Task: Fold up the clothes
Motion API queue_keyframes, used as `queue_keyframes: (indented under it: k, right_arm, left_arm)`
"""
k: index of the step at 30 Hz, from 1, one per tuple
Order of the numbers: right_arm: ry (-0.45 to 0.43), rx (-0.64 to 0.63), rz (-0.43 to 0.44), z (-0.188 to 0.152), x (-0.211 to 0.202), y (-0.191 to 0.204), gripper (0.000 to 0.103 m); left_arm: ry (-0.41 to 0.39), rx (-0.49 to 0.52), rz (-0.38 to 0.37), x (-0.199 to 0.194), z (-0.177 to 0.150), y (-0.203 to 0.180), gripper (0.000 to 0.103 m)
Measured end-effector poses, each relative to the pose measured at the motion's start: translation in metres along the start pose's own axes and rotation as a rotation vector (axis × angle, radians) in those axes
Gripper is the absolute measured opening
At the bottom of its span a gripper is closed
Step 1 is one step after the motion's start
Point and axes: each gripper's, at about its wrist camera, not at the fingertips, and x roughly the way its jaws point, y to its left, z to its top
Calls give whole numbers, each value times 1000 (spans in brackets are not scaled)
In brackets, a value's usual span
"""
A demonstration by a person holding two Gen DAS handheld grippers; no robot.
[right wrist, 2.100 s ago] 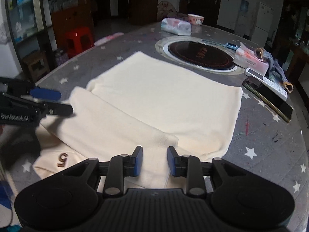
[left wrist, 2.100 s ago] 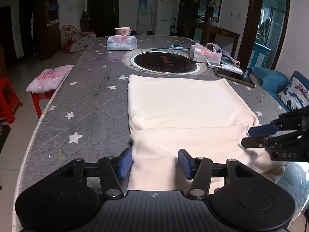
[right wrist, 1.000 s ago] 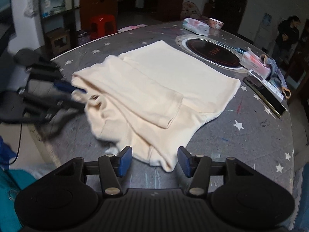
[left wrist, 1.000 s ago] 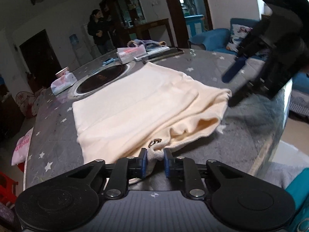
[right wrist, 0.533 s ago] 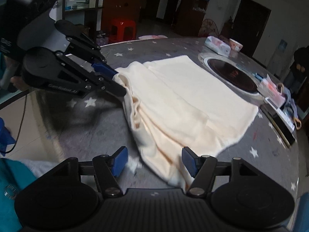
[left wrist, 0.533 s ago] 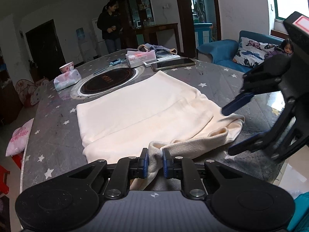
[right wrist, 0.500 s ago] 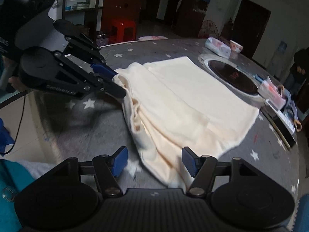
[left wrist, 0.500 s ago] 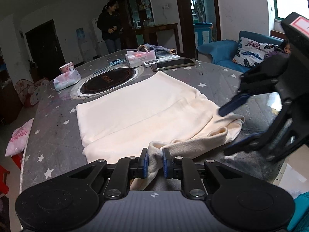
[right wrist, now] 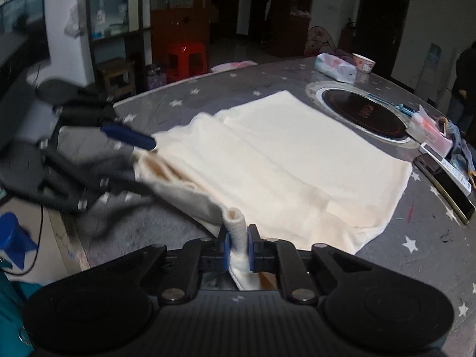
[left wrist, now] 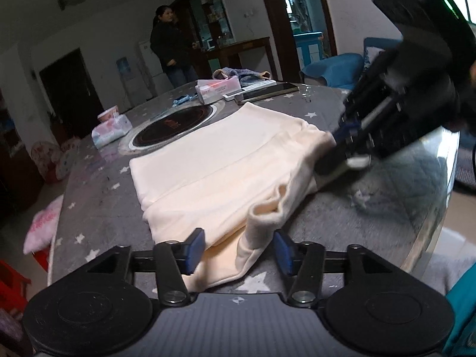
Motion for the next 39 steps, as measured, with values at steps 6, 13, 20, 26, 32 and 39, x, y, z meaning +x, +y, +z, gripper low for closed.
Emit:
queue_keyframes:
  k: [6, 13, 20, 26, 32, 39]
  right_arm:
    - [-32, 17, -9, 5, -7, -2, 7]
    - [-67, 8, -14, 2, -14, 3, 6]
    - [-118, -27, 5, -1, -43, 16, 5]
    - [-117, -57, 64, -15, -91, 44, 5]
    - [-110, -61, 68, -10, -114, 53, 5]
    - [-125, 42, -3, 32, -92, -4, 5]
  left_arm:
    - [-6, 75, 50, 11, -5, -4, 50]
    - [-30, 60, 41, 4, -8, -2, 7]
    - [-63, 4, 2, -31, -2, -3, 5]
    - [-67, -40, -50, -85, -6, -15, 5]
    - [-78, -35, -23, -82, 17, -10, 5]
    - [-72, -50, 23, -26, 68, 23, 5]
